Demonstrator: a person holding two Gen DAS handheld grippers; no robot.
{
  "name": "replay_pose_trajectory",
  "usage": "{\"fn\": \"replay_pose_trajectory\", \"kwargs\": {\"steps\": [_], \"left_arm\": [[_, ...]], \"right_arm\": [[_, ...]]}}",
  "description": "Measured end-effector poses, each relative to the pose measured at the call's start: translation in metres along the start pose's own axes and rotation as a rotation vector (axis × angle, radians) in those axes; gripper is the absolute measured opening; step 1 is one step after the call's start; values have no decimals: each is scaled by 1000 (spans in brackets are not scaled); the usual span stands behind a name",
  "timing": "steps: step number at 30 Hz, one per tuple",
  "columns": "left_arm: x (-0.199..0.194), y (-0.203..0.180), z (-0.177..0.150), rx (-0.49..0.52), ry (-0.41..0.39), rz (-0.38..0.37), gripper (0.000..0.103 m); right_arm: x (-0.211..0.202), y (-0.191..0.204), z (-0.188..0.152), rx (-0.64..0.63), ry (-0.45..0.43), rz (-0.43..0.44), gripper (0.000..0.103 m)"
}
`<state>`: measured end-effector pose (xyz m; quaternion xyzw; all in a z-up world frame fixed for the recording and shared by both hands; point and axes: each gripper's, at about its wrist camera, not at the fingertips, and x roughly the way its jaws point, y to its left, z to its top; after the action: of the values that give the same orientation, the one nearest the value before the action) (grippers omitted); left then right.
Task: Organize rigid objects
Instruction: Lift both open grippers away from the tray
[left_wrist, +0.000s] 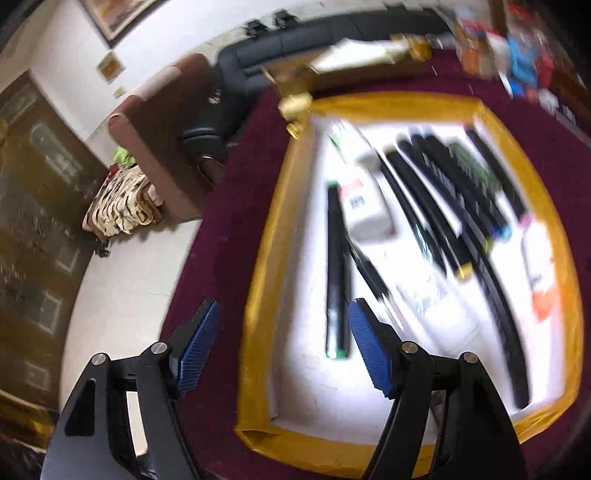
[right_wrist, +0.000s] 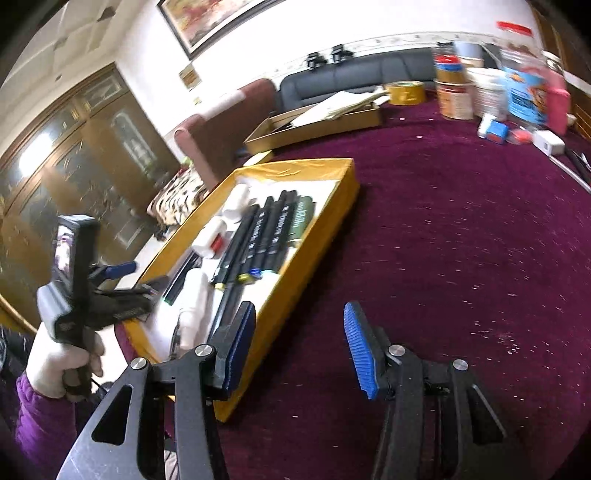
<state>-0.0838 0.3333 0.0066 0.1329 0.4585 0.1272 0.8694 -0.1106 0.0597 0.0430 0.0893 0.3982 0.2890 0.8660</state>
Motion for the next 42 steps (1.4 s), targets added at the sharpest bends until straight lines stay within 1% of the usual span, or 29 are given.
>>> {"fn": "replay_pose_trajectory", "kwargs": {"steps": [1, 2, 3, 4, 6, 8, 11, 13, 15, 16, 17, 19, 20, 22, 24, 26, 28, 29, 30, 32, 33, 34, 35, 36, 38, 39, 41, 42], "left_arm": [[3, -8, -1, 27, 9, -4, 72], [4, -17, -2, 67, -1, 32, 73], [3, -20, -2, 81, -13, 43, 73], [0, -18, -2, 72, -22, 33, 73], [-11, -5, -3, 6, -58, -26, 73], [-24, 12, -10, -65, -96, -68, 73], [-43, 33, -28, -173, -155, -139, 73], [-53, 43, -44, -234, -185, -179, 74], [-59, 55, -60, -306, -201, -221, 75], [-60, 60, -67, -335, -204, -237, 75], [-61, 62, -75, -364, -203, -257, 75], [-59, 67, -82, -391, -203, -289, 75], [-58, 70, -85, -400, -210, -300, 75], [-56, 72, -89, -409, -225, -307, 75], [-55, 76, -92, -423, -240, -315, 75], [-55, 79, -95, -435, -248, -312, 75], [-54, 80, -97, -443, -251, -298, 75], [-54, 79, -97, -444, -248, -286, 75], [-55, 78, -98, -445, -248, -278, 75], [-60, 75, -98, -443, -252, -263, 75], [-62, 72, -98, -437, -257, -261, 75], [-65, 69, -97, -427, -261, -258, 75], [-67, 66, -97, -420, -265, -257, 75], [-69, 61, -95, -409, -270, -258, 75], [-76, 52, -90, -387, -286, -262, 75], [-80, 47, -87, -378, -298, -265, 75], [-95, 39, -80, -360, -349, -271, 75], [-103, 36, -79, -359, -381, -265, 75]], "right_arm": [[1, 4, -1, -11, 2, -7, 45], [2, 7, -1, -18, 3, -17, 45], [2, 9, -2, -24, 4, -25, 45], [1, 10, -2, -27, 6, -27, 45], [1, 17, 3, -33, 17, -5, 45], [3, 30, 10, -57, 38, 40, 45], [25, 58, 21, -106, 131, 148, 46], [40, 70, 25, -121, 182, 159, 46], [61, 78, 29, -102, 258, 177, 46], [72, 80, 30, -84, 296, 170, 46], [79, 82, 28, -78, 315, 142, 46], [97, 82, 27, -62, 358, 2, 46], [106, 79, 25, -33, 388, -28, 46], [108, 79, 27, -17, 388, -9, 45], [104, 86, 27, -24, 366, 2, 45], [102, 100, 28, -60, 339, 23, 45], [107, 115, 24, -115, 341, 17, 46], [112, 126, 19, -169, 342, -18, 46], [115, 132, 14, -219, 337, -71, 46], [119, 142, 7, -328, 295, -205, 47], [121, 143, 5, -361, 277, -257, 48], [120, 141, 5, -358, 273, -268, 48], [116, 135, 7, -326, 269, -245, 48], [107, 128, 12, -278, 253, -192, 48], [80, 116, 19, -222, 184, -122, 48], [63, 111, 22, -213, 124, -113, 48], [32, 104, 23, -212, 0, -119, 48], [12, 100, 22, -214, -82, -138, 50]]}}
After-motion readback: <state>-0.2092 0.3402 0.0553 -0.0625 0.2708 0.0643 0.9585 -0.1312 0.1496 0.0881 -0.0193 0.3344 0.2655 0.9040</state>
